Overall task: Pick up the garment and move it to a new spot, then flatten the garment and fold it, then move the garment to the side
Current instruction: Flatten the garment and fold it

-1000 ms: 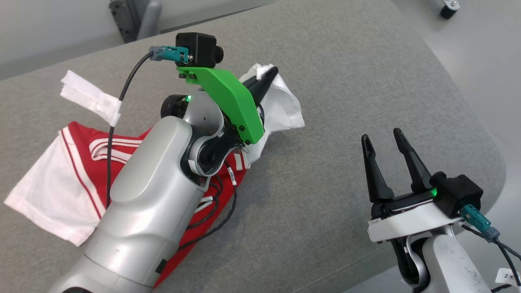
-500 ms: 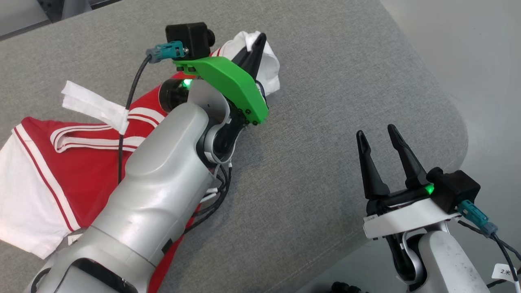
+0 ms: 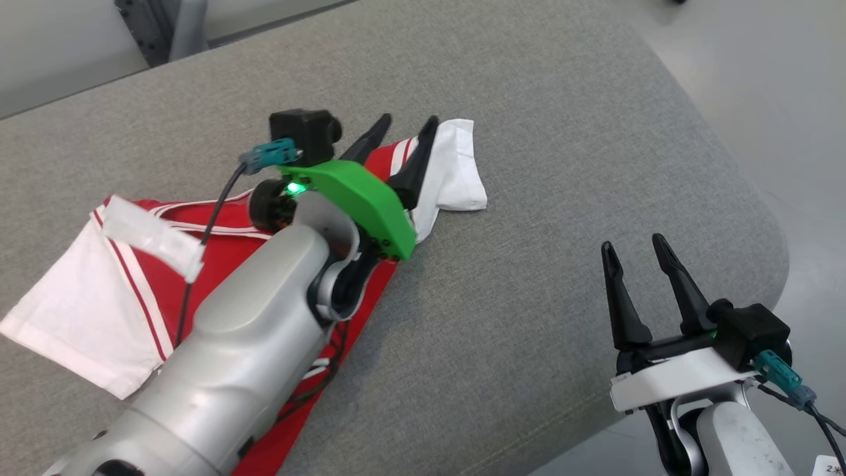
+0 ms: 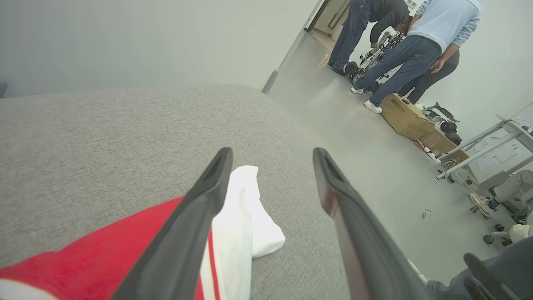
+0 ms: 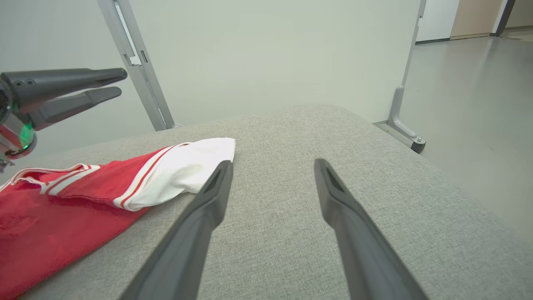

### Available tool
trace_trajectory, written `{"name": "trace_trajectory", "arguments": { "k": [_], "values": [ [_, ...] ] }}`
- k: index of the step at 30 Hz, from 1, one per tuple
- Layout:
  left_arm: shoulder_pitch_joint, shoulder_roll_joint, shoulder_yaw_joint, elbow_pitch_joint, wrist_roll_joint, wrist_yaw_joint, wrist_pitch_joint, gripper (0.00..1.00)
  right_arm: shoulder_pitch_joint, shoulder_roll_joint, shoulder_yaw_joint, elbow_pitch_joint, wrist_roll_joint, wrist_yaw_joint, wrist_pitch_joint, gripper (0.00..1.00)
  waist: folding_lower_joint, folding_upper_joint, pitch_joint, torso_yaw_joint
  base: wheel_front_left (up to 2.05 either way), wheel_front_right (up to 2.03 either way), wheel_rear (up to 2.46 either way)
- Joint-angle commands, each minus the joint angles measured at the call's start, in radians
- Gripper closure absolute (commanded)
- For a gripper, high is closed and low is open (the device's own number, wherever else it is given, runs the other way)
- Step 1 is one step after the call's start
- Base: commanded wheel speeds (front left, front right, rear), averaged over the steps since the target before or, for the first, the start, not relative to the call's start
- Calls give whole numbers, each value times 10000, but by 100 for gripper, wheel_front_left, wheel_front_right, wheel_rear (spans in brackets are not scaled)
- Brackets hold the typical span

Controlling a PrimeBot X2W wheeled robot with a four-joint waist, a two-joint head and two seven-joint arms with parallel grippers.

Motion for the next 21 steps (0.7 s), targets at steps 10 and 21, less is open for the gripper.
{"name": "trace_trajectory", "arguments": {
  "k": [10,21],
  "values": [
    [2513,3057,920,-2136,-187,1325,-697,0,788,-27,-549,-59,-585,-10,16,0,-1,-1,-1247,1386,0,0,0],
    [3483,4192,1417,-807,-1111,1793,300,0,519,-27,-611,-197,-847,-10,16,0,-1,-1,-828,2013,0,0,0]
  ]
}}
